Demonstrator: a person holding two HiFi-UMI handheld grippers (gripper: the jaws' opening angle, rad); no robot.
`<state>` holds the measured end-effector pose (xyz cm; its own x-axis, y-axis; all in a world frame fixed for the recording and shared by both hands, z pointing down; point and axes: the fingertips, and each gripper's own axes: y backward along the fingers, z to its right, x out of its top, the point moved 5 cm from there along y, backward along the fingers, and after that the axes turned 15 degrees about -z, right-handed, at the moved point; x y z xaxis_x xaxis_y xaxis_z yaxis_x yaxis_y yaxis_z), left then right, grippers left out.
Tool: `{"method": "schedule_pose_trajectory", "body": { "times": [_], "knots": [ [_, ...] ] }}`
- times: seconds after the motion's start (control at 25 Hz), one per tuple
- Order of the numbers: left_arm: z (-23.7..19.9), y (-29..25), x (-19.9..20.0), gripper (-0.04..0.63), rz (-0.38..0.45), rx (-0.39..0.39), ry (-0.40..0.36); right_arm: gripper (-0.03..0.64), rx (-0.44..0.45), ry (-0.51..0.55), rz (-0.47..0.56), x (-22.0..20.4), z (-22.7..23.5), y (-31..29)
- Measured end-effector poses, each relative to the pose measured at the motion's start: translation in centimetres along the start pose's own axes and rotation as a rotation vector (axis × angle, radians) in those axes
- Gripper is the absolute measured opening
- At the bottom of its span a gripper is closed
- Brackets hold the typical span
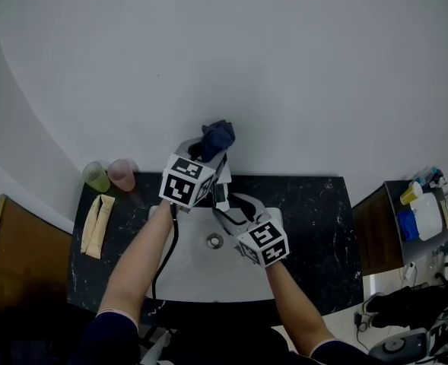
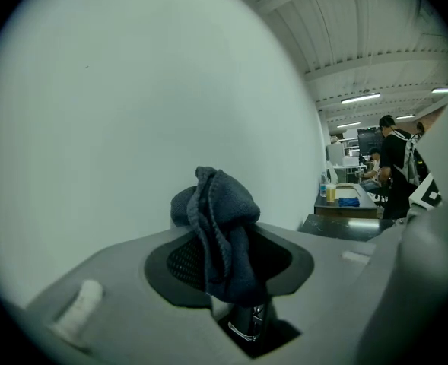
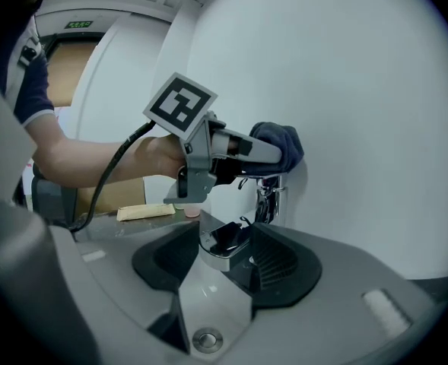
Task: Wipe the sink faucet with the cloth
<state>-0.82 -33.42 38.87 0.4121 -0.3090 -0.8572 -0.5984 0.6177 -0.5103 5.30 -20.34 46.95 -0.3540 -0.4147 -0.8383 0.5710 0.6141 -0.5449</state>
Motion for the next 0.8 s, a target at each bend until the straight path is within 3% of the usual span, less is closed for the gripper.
{"method": "schedule_pose_trajectory", "body": {
  "times": [0.32,0.56,0.8],
  "knots": [
    [-1.7,1.4,-2.2,0.140,0.049,0.030,0.109,0.219,-0.011,0.002,-0.008,0.1,0.0,0.2],
    [-1.6,1.5,-4.8,0.138,0.063,-0.029,0.224,0.219,-0.016,0.006,-0.014,0.1,0.1,0.4],
    [-1.0,-0.1,-8.5,0.138,-0.010,-0.061,0.287,0.219,-0.020,0.010,-0.025,0.1,0.0,0.5]
  ]
}}
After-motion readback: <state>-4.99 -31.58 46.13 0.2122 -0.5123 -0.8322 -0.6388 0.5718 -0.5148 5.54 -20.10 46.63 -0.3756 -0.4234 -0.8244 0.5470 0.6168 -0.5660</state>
